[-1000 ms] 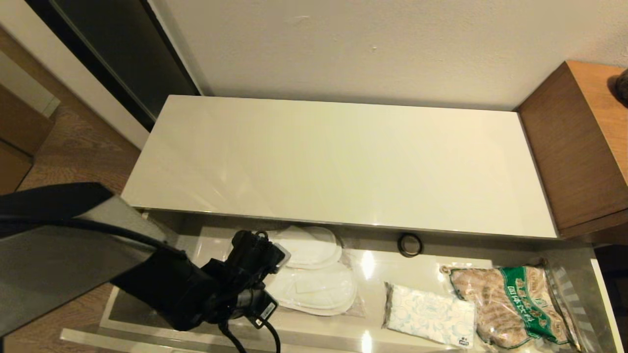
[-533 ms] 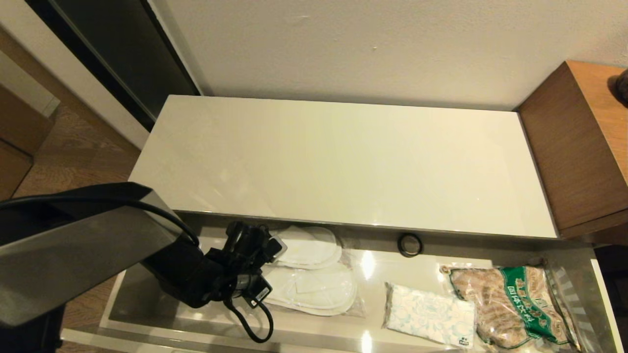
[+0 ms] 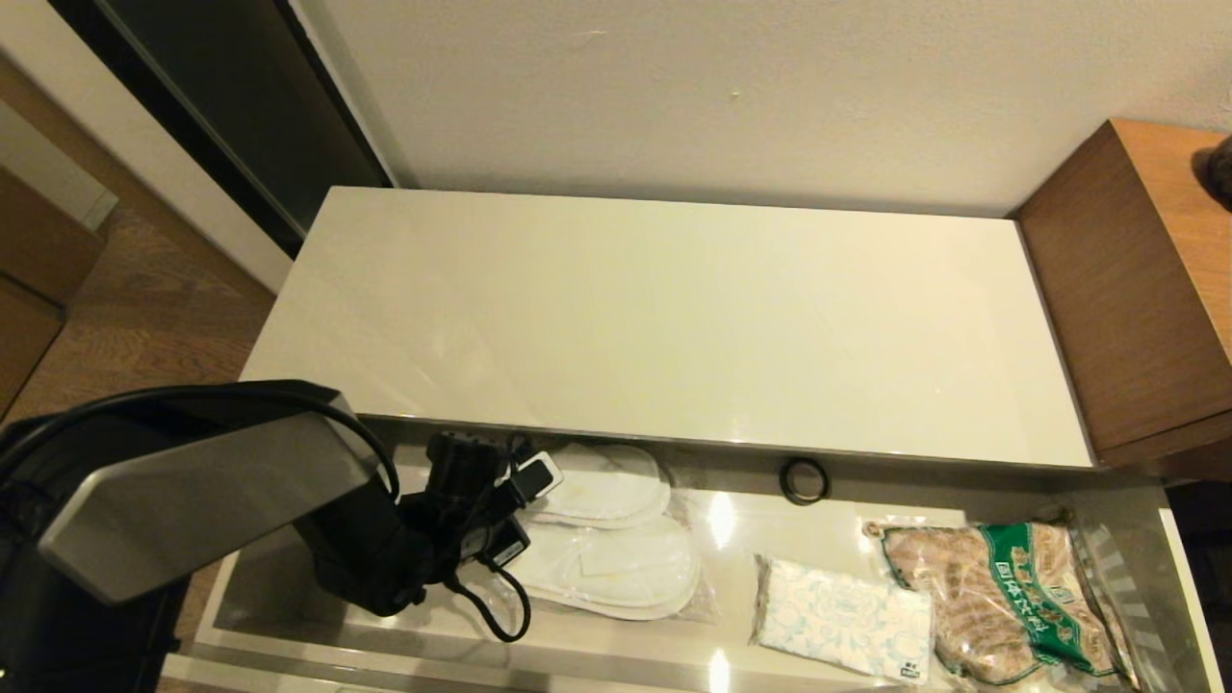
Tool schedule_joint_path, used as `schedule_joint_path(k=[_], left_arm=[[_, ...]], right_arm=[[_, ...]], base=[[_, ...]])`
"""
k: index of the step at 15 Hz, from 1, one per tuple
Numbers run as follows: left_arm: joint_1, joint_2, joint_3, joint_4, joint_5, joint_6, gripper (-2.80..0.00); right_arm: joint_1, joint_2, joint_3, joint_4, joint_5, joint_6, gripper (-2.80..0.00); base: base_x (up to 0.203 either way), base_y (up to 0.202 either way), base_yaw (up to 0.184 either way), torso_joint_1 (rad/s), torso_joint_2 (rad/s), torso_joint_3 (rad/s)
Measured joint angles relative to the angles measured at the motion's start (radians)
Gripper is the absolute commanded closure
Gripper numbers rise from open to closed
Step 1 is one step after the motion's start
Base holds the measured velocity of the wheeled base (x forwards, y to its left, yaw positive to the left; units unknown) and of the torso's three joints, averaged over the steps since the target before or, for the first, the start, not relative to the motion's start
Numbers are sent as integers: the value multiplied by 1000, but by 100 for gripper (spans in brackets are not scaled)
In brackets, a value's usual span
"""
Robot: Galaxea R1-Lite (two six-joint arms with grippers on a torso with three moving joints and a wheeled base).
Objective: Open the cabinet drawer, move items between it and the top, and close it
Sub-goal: Take out the disposable slippers from the drawer
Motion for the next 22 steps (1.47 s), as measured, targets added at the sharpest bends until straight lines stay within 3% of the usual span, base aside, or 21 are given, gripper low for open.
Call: schedule_joint_path(k=[5, 9, 22], left_arm=[[1, -48, 49, 0, -57, 96, -280], [10, -55, 66, 17, -162, 260, -280], [2, 105, -36, -14, -186, 277, -280]], right_arm=[[0, 0, 0, 0, 0, 0, 0], [0, 0, 0, 0, 0, 0, 0], [0, 0, 0, 0, 1, 0, 0]], base=[[0, 0, 0, 0, 0, 0], [0, 0, 0, 0, 0, 0], [0, 0, 0, 0, 0, 0]])
